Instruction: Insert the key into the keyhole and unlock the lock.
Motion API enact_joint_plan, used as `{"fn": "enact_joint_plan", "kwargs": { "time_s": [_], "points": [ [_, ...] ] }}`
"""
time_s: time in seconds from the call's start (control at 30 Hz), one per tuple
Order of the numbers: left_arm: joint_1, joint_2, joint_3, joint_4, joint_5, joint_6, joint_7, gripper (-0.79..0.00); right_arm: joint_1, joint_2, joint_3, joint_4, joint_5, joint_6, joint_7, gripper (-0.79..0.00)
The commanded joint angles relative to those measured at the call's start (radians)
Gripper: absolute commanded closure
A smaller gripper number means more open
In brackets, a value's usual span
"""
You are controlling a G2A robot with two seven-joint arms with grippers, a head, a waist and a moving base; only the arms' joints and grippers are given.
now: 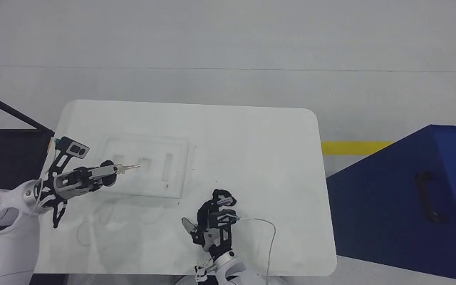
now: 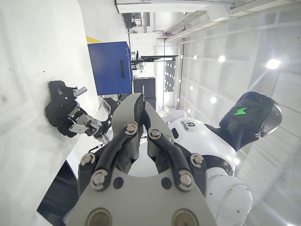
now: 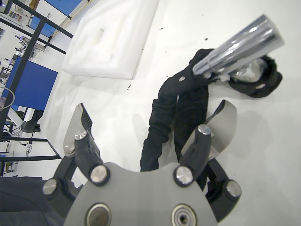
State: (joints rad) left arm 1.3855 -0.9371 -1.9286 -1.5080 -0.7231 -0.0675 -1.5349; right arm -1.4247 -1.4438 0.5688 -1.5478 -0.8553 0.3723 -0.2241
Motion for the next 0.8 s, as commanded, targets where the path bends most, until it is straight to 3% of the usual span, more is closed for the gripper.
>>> {"fn": "enact_joint_plan", "kwargs": {
  "time_s": [0.0,0.37,0.77],
  "points": [
    [0.0,0.0,0.0,0.0,0.0,0.0,0.0,0.0,0.006,-0.008,0.002,0.016,0.012,-0.009,-0.023,-0.785],
    [0.0,0.0,0.0,0.0,0.0,0.0,0.0,0.0,0.001,-0.041,0.038,0.037,0.08,-0.043,-0.129,-0.785],
    [0.0,0.0,0.0,0.0,0.0,0.0,0.0,0.0,0.016,-0.068,0.035,0.054,0.088,-0.067,-0.086,-0.785]
  ]
}}
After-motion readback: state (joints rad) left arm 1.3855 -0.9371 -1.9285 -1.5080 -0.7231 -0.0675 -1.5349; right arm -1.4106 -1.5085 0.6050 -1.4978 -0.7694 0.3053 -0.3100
